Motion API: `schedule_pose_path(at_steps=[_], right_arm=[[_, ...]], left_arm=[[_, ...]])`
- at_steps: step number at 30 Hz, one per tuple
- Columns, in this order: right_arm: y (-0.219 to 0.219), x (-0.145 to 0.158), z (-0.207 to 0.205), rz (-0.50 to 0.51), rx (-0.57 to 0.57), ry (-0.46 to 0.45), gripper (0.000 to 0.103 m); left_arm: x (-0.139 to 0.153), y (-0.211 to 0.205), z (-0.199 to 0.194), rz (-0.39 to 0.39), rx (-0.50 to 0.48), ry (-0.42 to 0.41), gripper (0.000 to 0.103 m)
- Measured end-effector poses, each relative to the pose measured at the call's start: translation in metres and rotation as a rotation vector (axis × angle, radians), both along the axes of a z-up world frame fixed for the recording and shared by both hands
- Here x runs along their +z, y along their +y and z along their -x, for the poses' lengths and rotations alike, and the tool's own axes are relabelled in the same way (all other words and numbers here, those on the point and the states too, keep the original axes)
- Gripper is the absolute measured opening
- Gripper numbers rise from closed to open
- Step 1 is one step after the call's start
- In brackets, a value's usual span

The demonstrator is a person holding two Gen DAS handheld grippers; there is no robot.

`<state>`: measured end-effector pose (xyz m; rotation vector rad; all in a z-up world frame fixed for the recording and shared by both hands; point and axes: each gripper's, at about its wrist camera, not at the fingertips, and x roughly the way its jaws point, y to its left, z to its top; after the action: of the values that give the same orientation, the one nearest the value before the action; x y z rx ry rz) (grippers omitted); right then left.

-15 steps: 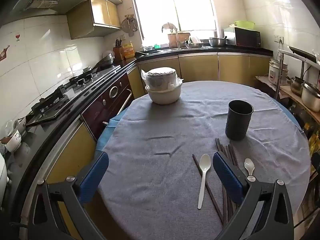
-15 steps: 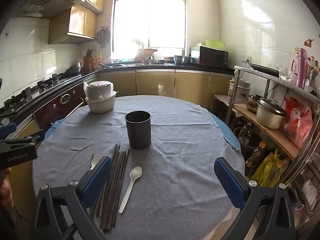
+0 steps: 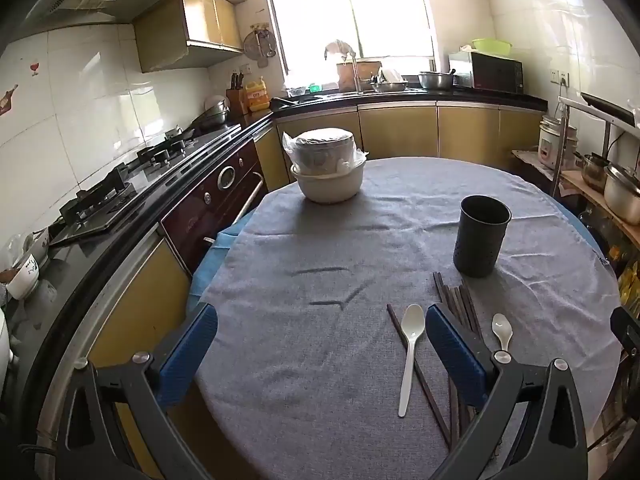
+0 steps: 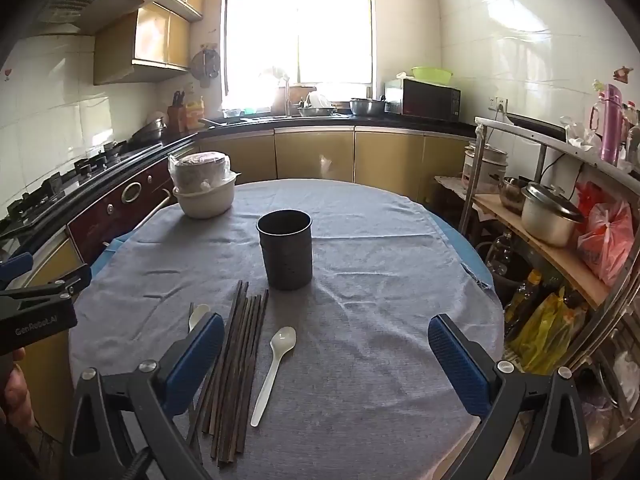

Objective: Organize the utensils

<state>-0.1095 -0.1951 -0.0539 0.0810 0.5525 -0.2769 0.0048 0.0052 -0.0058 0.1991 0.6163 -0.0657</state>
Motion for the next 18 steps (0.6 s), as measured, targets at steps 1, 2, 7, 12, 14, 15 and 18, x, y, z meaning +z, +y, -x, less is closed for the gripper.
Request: schedule_pose_path(at_steps=[1, 2, 7, 12, 14, 15, 18], right_arm=[[0.0010, 0.0002, -0.0002, -0.001, -0.001, -0.002, 0.103], [0.0020, 0.0014, 0.0000, -0.002, -0.001, -0.003, 0.103], [0.0088, 0.0036, -0.0006, 0.010, -0.014, -0.011, 0.103], [0.0105, 0.0023, -0.0023, 0.013, -0.016, 0.000, 0.103], [0.0101, 0.0013, -0.0025, 0.011, -0.016, 0.004, 0.103], [0.0097, 0.0007, -0.0029, 0.008, -0.015, 0.007, 0.103], [0.0100, -0.0004, -0.0031, 0.004, -0.015, 0.010, 0.103]], left_arm=[[-0.0003, 0.0006, 0.0002, 0.000, 0.000, -0.001, 0.103], [-0.0001, 0.0015, 0.0003, 0.001, 0.000, -0.002, 0.103], [-0.0008, 0.0024, 0.0008, -0.002, 0.004, -0.006, 0.103], [-0.0010, 0.0033, 0.0015, 0.000, 0.006, -0.005, 0.103], [-0.0015, 0.0032, 0.0010, 0.000, 0.006, -0.002, 0.103], [-0.0020, 0.0032, 0.0006, 0.000, 0.007, 0.000, 0.103], [-0.0034, 0.0033, -0.0001, -0.001, 0.008, 0.004, 0.103]])
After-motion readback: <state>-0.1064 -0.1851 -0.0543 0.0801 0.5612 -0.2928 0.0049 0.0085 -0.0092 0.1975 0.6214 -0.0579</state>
